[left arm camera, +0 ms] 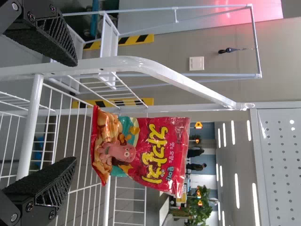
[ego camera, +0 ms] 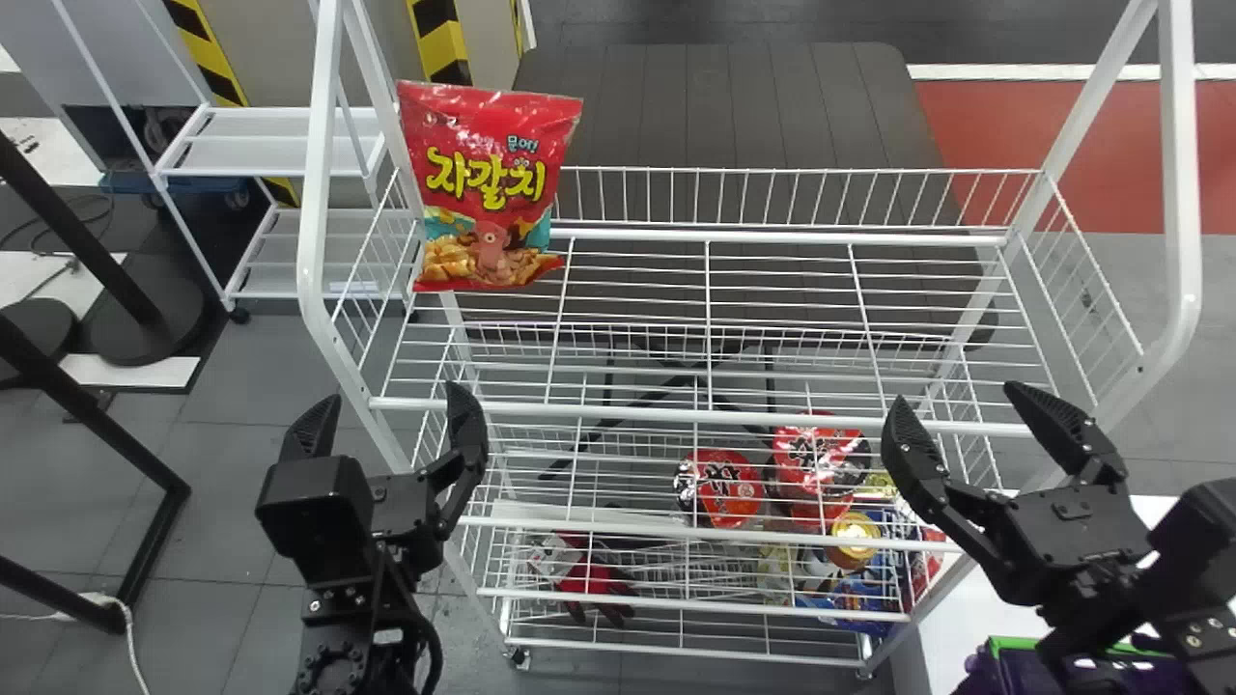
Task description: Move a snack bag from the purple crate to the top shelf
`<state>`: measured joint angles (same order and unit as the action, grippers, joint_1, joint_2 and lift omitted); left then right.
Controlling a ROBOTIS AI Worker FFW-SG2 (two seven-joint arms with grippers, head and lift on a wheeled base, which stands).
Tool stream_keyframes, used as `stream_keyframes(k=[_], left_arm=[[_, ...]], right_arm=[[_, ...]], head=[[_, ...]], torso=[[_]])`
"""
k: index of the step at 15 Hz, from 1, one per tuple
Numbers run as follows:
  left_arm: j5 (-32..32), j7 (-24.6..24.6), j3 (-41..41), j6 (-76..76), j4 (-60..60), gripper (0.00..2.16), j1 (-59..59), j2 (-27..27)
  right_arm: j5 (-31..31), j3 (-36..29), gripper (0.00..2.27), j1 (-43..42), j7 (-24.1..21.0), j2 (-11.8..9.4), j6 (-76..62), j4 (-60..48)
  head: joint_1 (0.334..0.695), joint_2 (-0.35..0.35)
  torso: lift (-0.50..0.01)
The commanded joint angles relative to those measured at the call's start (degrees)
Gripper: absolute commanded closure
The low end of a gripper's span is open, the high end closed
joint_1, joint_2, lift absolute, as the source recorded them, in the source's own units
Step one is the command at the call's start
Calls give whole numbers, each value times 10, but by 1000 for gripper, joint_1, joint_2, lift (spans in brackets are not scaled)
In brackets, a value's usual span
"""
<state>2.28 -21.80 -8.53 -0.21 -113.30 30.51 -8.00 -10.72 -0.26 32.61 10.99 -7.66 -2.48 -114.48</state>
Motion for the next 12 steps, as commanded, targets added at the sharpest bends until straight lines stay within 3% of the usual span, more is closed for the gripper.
stream_keyframes(k=[1,12], left_arm=[[-1,0,-2,0,-2,107,0,-1],[-6,-1,-3,0,-8,107,6,-2]], right_arm=[[0,1,87,0,0,-1,0,0],[0,4,87,4,0,-2,0,-7]], head=[[695,51],[695,51]], torso=[[0],[0]])
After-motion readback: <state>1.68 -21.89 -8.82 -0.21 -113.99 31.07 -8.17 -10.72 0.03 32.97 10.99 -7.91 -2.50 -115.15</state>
